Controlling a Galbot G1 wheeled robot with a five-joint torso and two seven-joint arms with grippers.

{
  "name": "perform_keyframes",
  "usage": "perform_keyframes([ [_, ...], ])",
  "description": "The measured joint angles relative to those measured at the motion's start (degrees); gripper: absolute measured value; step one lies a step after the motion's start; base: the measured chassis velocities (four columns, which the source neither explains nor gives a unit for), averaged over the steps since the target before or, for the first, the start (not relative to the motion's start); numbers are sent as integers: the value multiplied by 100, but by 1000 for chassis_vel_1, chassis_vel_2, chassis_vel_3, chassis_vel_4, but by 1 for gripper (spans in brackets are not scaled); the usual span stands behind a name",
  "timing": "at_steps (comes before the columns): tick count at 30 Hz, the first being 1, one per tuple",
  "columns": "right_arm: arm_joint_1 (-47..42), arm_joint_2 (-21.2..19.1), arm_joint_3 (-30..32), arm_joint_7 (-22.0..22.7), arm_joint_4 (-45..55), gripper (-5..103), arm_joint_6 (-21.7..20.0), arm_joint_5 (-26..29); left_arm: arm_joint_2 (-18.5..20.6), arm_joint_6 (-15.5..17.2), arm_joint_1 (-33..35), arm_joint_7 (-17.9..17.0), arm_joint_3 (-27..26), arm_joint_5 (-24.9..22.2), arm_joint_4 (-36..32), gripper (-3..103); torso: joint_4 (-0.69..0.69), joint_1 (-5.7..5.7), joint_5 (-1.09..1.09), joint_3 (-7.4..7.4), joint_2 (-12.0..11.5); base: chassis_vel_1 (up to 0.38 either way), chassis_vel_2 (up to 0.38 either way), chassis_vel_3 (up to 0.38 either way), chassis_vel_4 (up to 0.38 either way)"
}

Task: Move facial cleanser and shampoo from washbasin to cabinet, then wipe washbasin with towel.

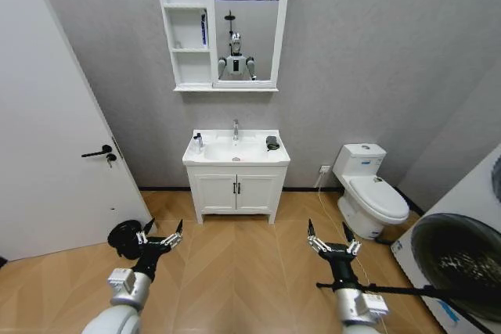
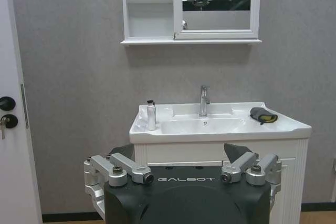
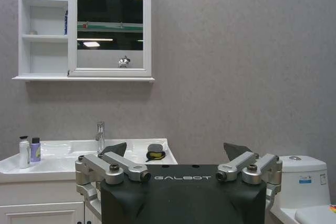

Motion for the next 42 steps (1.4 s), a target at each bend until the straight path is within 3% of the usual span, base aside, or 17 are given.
perform_keyframes([
  [4, -13, 7, -8, 1, 16, 100, -7, 3, -12, -1, 5, 2, 5, -2, -41, 101, 0, 1, 0, 0, 0, 0, 0, 0, 0],
  [11, -34, -14, 22, 88, 69, 100, 45, 32, -25, -14, -2, 13, 20, -1, -56, 95, 0, 0, -1, 0, 0, 0, 0, 0, 0],
  [19, -123, -19, -27, 86, 142, 100, -136, -28, -1, -78, -41, 39, -52, -136, -109, 97, 0, 1, 0, 0, 0, 0, 0, 0, 0],
  [42, -63, -101, 79, 3, 107, 100, -37, 201, -207, -71, 52, 39, 53, 211, -31, 97, 0, 0, 0, 0, 0, 0, 0, 0, 0],
])
